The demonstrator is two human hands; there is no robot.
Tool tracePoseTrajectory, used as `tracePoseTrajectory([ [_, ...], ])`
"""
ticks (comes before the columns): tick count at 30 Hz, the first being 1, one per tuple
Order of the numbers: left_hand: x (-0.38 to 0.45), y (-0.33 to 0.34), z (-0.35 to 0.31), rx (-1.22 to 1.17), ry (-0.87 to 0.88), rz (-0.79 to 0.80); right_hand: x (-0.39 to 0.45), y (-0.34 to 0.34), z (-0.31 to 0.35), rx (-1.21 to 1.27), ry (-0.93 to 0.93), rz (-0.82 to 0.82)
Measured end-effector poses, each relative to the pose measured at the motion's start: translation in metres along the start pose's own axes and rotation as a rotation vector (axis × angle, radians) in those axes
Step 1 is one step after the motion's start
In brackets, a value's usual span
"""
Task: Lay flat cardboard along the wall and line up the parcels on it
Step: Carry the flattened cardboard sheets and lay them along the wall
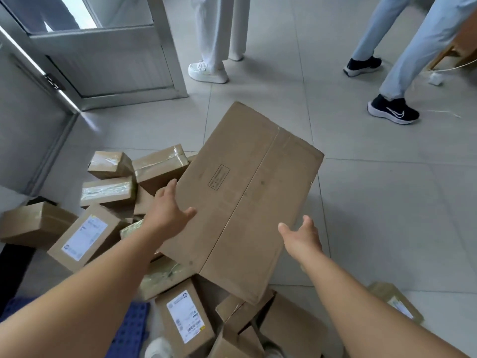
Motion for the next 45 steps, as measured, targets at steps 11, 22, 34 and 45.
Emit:
tracePoseTrajectory([
  [11, 0.115, 0.042, 0.018, 0.123, 0.014, 0.101, 0.071, 0.062, -0.006, 0.124, 0.203, 0.034],
  [22, 0.145, 0.048, 0.013, -0.132, 0.003, 0.095, 0.107, 0.087, -0.025, 0.500, 0.419, 0.029],
  [34, 0.087, -0.001, 0.017, -0.297, -0.074, -0.013, 0.070, 0.048, 0.000, 0.311, 0.284, -0.043],
  [45, -0.030, -0.066, 0.059, -0.571, -0.209, -0.259, 0.008, -0.002, 0.082, 0.083, -0.097, -0.019],
])
Point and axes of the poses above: each hand's wrist, its own x-axis towards the middle knuckle, its own y-axis out of the palm, z = x × y, the point moved 5 cm from there along x, towards the middle knuckle, and after that the axes turned 8 degrees about -x, right-handed, at the moved point
